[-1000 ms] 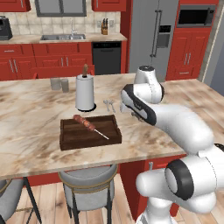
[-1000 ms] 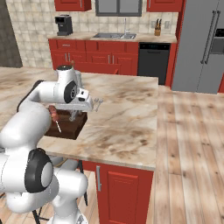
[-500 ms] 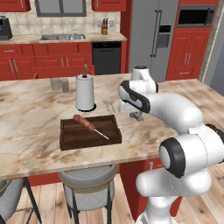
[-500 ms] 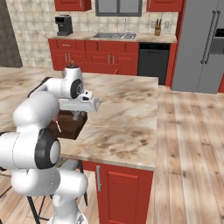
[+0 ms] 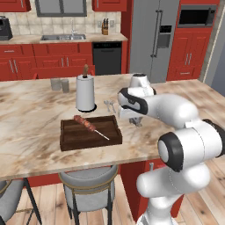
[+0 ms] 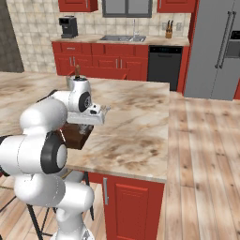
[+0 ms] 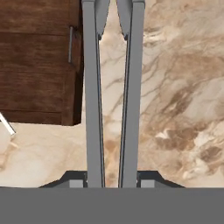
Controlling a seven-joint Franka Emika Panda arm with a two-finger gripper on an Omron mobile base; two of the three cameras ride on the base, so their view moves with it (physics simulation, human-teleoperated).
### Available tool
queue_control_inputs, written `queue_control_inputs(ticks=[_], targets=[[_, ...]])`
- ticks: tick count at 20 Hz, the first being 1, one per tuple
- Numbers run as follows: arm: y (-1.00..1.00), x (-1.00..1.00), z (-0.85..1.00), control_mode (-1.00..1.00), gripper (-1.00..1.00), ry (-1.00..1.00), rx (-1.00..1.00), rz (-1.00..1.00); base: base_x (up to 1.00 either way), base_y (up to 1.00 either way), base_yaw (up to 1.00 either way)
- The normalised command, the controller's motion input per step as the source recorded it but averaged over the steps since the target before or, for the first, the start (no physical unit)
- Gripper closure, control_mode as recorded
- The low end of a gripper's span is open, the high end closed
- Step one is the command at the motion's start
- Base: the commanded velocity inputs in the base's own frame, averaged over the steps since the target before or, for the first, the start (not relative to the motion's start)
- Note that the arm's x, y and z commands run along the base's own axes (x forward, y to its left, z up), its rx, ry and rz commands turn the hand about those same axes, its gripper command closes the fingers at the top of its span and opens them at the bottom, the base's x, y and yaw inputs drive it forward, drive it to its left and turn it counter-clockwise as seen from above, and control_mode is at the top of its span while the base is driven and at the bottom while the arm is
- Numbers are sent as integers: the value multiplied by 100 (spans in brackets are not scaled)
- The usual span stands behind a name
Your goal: Take the tongs from the drawer on the right and place them on the dining counter next to the tray containing the kebab skewer.
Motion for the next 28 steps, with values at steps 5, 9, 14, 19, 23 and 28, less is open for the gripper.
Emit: queue_control_inputs(ticks=[5, 9, 14, 19, 23, 28], targets=[[0, 2, -31, -100, 100, 0, 0, -6, 0, 0, 0], [-3, 9, -27, -100, 100, 0, 0, -2, 0, 0, 0], [-8, 8, -25, -100, 100, 0, 0, 0, 0, 0, 0], [-6, 8, -27, -100, 100, 0, 0, 0, 0, 0, 0], [-1, 8, -28, -100, 100, 0, 0, 0, 0, 0, 0], [-4, 14, -24, -100, 100, 0, 0, 0, 0, 0, 0]])
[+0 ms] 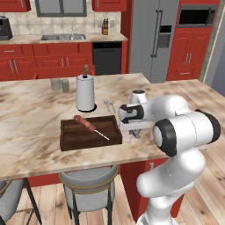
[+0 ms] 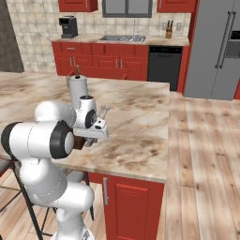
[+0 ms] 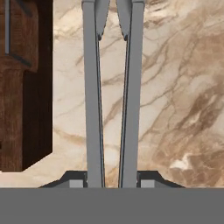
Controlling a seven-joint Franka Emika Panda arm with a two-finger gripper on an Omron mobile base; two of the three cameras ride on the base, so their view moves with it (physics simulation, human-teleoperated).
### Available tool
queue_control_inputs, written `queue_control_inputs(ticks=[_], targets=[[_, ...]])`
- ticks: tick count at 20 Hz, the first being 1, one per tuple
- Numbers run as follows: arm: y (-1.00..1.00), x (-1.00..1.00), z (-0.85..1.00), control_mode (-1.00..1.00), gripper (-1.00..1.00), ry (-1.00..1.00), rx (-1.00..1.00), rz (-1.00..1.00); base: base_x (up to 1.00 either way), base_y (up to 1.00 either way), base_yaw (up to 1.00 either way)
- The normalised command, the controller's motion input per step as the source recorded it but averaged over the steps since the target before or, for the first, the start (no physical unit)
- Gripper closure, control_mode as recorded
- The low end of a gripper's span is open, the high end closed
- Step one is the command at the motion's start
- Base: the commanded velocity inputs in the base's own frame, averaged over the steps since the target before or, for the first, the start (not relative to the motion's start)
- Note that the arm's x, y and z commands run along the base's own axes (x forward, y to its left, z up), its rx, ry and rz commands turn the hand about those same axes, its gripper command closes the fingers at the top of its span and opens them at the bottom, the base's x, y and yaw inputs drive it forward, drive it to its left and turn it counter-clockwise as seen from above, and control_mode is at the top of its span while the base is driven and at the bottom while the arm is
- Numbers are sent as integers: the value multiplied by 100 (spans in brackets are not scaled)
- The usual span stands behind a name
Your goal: Take the tongs from the drawer on the right and place them on the dining counter next to the tray containing the kebab skewer.
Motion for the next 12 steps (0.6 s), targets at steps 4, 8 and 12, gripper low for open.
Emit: queue_control_inputs(ticks=[4, 8, 12], targets=[[-5, 9, -23, -100, 100, 0, 0, 0, 0, 0, 0], [-1, 12, -24, -100, 100, 0, 0, 0, 0, 0, 0], [0, 13, -19, -100, 100, 0, 0, 0, 0, 0, 0]])
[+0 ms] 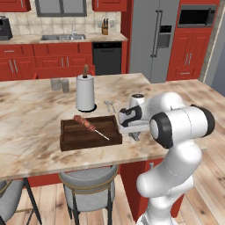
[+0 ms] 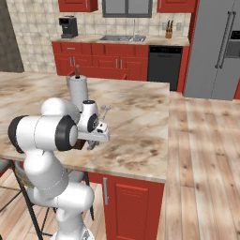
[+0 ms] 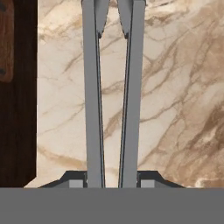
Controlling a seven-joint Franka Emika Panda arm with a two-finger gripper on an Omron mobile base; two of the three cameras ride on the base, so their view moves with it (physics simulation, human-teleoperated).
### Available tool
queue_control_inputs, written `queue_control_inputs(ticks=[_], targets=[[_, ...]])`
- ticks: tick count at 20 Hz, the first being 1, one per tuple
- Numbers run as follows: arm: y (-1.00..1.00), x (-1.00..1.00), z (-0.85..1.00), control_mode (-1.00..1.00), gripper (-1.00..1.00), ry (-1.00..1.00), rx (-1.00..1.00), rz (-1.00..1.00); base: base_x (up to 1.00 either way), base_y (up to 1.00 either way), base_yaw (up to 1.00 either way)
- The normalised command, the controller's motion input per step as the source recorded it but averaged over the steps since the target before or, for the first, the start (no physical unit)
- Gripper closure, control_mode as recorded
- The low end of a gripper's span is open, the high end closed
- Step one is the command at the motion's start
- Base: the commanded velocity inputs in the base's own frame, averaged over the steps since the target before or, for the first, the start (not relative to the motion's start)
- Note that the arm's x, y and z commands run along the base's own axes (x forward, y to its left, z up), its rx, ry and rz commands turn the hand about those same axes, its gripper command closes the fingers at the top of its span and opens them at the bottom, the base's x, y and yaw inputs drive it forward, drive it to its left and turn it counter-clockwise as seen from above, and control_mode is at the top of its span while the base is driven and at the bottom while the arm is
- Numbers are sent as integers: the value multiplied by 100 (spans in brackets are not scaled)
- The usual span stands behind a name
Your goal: Take the tongs from the drawer on the right and place them on the dining counter next to the tray containing the kebab skewer.
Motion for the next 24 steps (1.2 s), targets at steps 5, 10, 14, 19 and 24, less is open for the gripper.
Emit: queue_control_inputs(ticks=[5, 10, 14, 19, 24], targets=[[-1, 6, -16, -100, 100, 0, 0, 0, 0, 0, 0], [-2, 5, -17, -100, 100, -3, 0, 0, 0, 0, 0], [0, 8, -17, -100, 100, -2, 0, 0, 0, 0, 0], [0, 16, -15, -100, 100, -4, 0, 0, 0, 0, 0], [0, 23, -13, -100, 100, -1, 0, 0, 0, 0, 0]])
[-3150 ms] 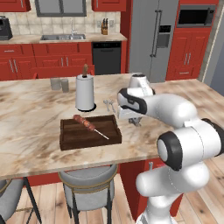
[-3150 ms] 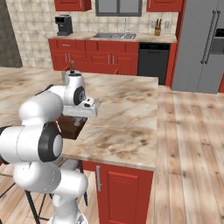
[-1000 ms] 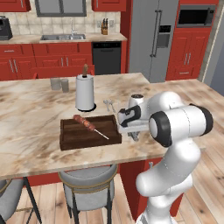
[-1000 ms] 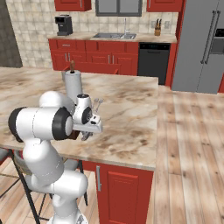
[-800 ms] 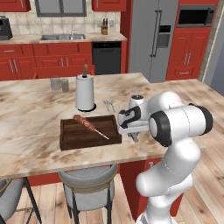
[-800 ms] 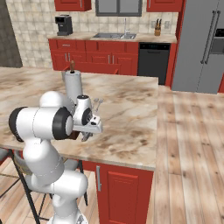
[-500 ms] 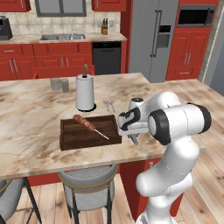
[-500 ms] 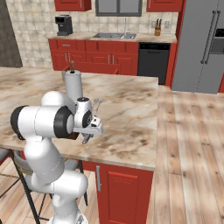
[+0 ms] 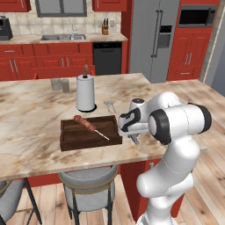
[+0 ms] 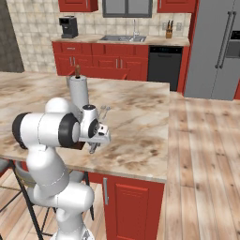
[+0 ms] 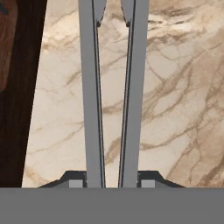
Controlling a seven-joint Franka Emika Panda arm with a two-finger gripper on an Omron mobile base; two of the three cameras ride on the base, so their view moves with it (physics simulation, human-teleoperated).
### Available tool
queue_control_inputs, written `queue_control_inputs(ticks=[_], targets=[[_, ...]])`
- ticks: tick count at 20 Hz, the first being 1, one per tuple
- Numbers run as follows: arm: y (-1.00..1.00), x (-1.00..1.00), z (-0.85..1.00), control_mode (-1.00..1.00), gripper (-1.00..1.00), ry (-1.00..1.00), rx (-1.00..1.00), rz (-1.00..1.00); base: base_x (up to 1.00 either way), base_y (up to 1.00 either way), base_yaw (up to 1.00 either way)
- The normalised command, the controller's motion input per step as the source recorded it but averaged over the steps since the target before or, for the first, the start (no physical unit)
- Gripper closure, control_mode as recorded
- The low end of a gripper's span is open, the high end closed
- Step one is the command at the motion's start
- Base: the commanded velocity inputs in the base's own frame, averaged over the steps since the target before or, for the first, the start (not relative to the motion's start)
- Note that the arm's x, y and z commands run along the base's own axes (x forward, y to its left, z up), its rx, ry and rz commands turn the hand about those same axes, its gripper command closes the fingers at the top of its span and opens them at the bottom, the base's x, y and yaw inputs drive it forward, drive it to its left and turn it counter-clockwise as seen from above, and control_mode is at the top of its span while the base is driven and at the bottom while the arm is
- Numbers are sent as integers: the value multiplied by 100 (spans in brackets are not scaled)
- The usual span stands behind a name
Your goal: Take the tongs from the drawer on the right and place them on the dining counter next to the tray containing the kebab skewer.
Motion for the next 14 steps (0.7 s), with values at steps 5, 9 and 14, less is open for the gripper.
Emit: queue_control_inputs(ticks=[5, 9, 14], targets=[[0, 20, -16, -100, 100, -1, 0, 0, 0, 0, 0], [0, 24, -15, -100, 100, -1, 0, 0, 0, 0, 0], [0, 31, -11, -100, -100, 0, 0, -1, 0, 0, 0]])
